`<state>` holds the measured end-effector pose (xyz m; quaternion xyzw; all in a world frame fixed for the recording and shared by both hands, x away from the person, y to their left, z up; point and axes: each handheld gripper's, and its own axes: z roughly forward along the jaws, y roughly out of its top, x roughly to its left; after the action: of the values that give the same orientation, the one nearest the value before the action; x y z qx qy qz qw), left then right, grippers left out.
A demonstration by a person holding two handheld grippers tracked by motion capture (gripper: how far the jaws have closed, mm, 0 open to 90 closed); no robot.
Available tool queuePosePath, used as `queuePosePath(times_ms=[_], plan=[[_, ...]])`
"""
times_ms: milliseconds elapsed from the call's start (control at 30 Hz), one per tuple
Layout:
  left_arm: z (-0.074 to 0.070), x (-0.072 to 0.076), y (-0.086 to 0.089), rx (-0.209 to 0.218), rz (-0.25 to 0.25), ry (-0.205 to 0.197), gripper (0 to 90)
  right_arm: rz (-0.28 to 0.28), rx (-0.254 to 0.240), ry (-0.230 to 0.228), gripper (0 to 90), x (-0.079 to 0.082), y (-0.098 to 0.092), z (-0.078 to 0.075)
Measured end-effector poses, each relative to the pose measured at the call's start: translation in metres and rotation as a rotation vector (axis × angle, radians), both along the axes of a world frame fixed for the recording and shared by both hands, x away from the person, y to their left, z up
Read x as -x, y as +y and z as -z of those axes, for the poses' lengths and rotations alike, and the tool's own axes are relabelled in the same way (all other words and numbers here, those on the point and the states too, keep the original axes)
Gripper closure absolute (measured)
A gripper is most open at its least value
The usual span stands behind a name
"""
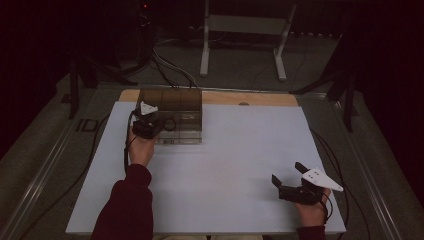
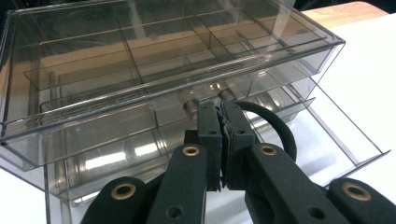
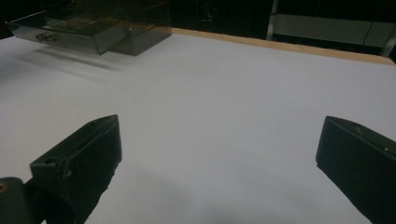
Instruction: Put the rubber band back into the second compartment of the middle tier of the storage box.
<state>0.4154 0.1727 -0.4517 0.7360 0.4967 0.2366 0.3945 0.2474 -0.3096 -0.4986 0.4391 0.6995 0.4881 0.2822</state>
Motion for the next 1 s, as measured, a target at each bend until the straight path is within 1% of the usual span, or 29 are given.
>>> queuePosePath(times_ms=[167,467,1000], plan=[[0.0,0.0,0.002,0.003,-0.006,-0.001,88.8,-0.001,0.0,-0.001,0.8,0.0,0.0,0.0],[0.004,0.0,0.005,-0.001,-0.013,0.011,88.8,-0.002,0.002,0.0,0.8,0.0,0.0,0.0],[0.012,-0.003,0.001,-0.01,-0.009,0.029,88.7,-0.004,0.002,0.0,0.8,0.0,0.001,0.0]])
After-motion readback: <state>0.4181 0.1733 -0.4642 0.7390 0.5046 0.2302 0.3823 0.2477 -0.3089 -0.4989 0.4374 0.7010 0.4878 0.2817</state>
